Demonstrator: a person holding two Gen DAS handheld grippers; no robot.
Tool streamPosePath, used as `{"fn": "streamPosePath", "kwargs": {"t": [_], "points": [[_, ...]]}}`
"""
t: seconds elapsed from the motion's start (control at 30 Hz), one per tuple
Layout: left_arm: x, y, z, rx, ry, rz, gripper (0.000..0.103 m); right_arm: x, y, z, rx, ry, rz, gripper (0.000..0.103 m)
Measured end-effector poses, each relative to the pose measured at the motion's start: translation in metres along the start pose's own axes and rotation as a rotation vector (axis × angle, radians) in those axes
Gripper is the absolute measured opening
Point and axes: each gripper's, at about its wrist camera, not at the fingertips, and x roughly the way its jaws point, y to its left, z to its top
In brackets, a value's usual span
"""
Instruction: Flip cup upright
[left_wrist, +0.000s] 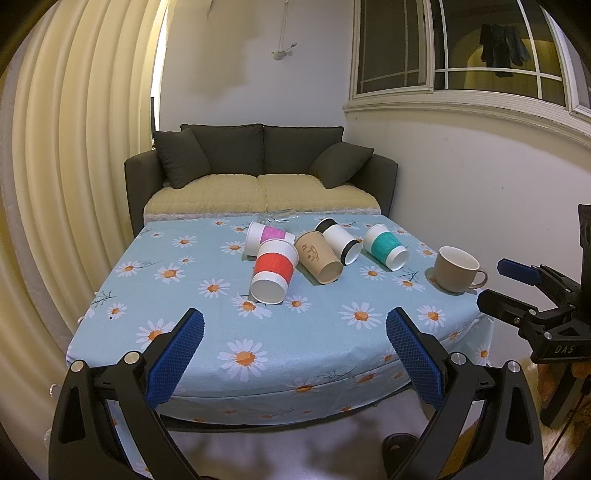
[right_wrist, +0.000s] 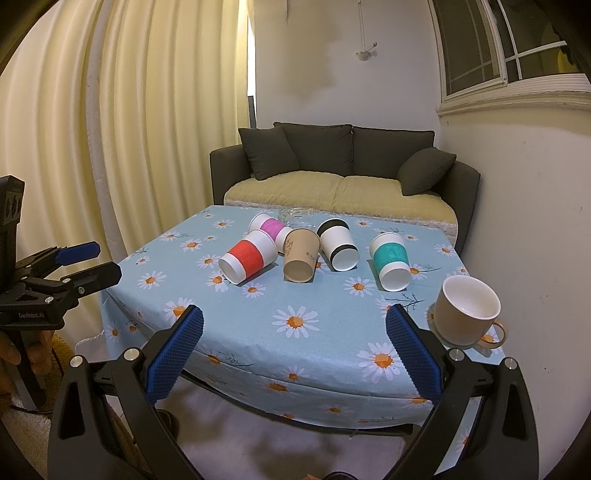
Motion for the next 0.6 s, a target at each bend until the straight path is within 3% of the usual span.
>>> {"fn": "streamPosePath", "kwargs": {"t": [0.3, 0.6], "points": [[0.001, 0.000, -0.002, 0.002, 0.006, 0.003, 0.097, 0.000, 0.000, 0.000, -0.001, 0.003, 0.003, 0.098], [0.015, 0.004, 0.018, -0.014, 0.062, -0.041, 0.096, 0.030, 0.000, 0.018, -0.040, 0.096, 0.058, 0.098]]}}
